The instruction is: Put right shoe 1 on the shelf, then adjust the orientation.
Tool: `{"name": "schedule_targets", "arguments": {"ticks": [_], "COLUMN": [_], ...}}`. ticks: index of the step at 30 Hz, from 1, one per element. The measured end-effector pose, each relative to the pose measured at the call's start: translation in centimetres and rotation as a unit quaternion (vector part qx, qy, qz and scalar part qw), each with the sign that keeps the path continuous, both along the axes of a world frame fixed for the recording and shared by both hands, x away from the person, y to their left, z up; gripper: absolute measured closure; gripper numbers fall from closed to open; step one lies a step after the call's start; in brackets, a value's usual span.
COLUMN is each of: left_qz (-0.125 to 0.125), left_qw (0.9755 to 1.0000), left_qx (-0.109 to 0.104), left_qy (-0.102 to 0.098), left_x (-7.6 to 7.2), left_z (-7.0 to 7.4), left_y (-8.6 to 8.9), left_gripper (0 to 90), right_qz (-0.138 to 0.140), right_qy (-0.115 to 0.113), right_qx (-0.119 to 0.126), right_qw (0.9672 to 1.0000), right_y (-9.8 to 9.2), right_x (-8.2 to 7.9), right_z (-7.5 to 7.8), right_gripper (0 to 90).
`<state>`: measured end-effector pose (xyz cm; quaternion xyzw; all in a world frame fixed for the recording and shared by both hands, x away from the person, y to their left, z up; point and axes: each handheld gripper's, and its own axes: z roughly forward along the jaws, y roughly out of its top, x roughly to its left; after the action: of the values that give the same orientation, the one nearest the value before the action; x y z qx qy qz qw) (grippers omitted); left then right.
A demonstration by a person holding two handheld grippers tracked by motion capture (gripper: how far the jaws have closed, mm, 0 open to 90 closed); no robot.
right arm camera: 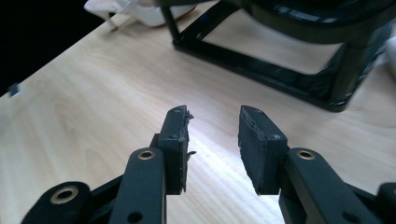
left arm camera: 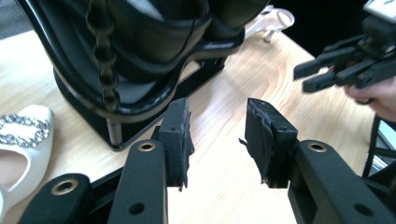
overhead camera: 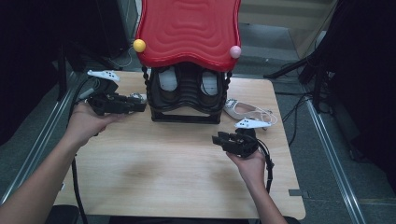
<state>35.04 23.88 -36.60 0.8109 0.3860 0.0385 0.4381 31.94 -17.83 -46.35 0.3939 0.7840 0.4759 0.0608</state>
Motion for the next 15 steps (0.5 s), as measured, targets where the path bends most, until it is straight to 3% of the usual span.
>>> {"name": "schedule_targets", "arguments": {"ticks": [5,8,11,15], "left_qz": [0.0,0.005,0.006,0.008], "left_qw": [1.0,1.0,0.9999,0.9998], "left_qx": [0.01,0.007,0.008,0.011], "left_qy": [0.0,0.005,0.012,0.013], "left_x": [-0.1,-0.1,0.0,0.0], "left_z": [-1.4,-2.5,-3.7,-5.1], "left_y": [0.0,0.0,0.1,0.3], "left_gripper": [62.0,63.9,67.3,73.6], "right_qz": [-0.006,0.003,0.006,0.004], "right_qy": [0.004,0.023,0.027,-0.009], "right_qx": [0.004,-0.008,-0.006,-0.005], "right_qw": [1.0,0.9997,0.9996,0.9999], "right_y": [-0.4,-0.6,-0.8,-1.3], "right_x": [0.1,0.1,0.0,-0.4], "right_z": [0.0,-0.3,-0.4,-0.9], "right_gripper": [55.3,60.4,60.4,57.0]}}
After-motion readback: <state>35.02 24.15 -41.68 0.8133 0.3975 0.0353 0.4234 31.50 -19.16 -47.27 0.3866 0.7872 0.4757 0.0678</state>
